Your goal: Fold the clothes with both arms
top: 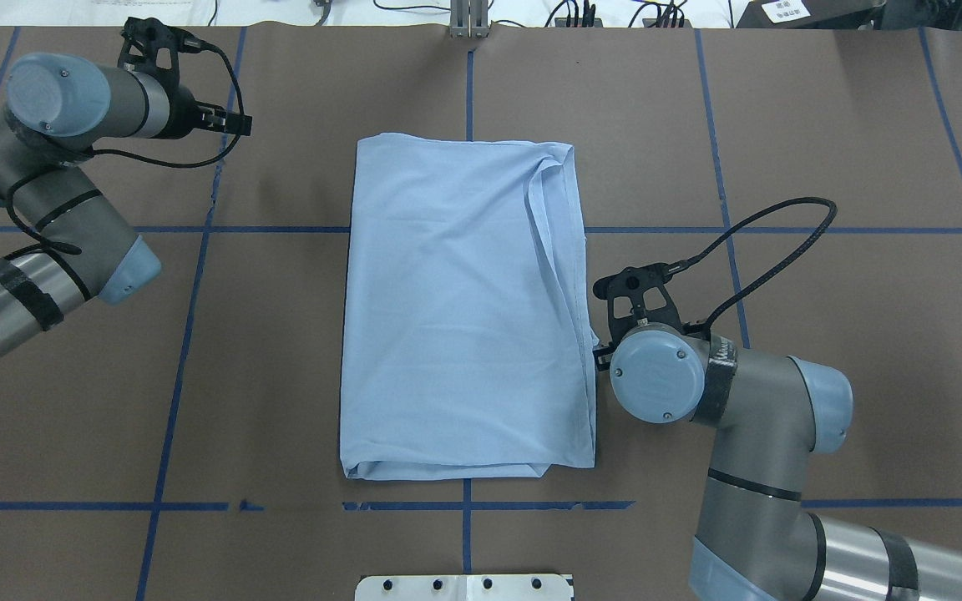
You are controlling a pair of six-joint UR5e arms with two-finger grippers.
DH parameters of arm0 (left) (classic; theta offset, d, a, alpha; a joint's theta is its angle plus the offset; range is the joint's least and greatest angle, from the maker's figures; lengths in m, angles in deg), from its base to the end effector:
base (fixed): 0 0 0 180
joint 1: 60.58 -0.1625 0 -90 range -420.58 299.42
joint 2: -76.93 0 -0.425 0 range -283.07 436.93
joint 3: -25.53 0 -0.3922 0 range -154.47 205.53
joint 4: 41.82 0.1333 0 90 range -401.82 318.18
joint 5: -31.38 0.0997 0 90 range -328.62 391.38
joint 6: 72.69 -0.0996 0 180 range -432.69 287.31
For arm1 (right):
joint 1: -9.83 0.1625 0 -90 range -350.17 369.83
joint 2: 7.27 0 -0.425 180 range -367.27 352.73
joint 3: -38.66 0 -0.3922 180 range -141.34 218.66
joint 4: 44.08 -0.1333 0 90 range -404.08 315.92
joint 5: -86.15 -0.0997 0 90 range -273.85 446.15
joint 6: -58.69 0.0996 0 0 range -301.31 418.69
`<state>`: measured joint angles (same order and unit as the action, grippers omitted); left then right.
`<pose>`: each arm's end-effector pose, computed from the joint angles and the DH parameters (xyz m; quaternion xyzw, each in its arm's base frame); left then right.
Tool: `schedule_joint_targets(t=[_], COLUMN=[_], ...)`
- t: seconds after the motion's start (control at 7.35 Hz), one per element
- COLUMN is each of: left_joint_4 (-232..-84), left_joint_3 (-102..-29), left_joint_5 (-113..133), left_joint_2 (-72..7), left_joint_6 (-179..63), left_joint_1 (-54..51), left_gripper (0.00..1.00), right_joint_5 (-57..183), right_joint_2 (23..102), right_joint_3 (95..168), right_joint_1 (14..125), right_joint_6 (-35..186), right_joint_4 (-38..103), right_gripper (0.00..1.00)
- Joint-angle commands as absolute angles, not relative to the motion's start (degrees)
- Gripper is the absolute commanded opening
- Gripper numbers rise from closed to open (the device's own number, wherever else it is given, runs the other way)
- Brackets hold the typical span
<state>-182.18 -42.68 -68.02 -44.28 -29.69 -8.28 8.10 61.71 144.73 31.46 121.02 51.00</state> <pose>0.3613 -0.6588 0.4251 0.3325 0.3757 0.0008 0.8650 -0.5024 -0.3648 0.3525 0.2053 -0.2075 -0.0217 0.9562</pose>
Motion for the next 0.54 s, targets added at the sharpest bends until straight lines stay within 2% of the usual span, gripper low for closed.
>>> schedule_joint_targets(t=[0.0,0.14,0.41], left_joint_4=[-182.3,-182.3,-182.3], left_joint_3=[-42.8,-42.9,-43.0], left_joint_5=[-68.0,-68.0,-68.0], left_joint_2=[-44.3,-44.3,-44.3], left_joint_6=[-29.6,-29.6,-29.7], left_joint_1=[-8.3,-8.3,-8.4], left_gripper=[1.0,1.0,1.0], right_joint_5=[6.1,5.8,4.2], right_joint_2=[58.9,54.7,43.1], right_joint_3=[144.5,142.1,128.9], right_joint_1=[34.2,35.0,38.1], right_joint_6=[121.4,121.8,122.0], right_joint_4=[50.7,50.6,50.2], right_gripper=[0.97,0.98,0.98])
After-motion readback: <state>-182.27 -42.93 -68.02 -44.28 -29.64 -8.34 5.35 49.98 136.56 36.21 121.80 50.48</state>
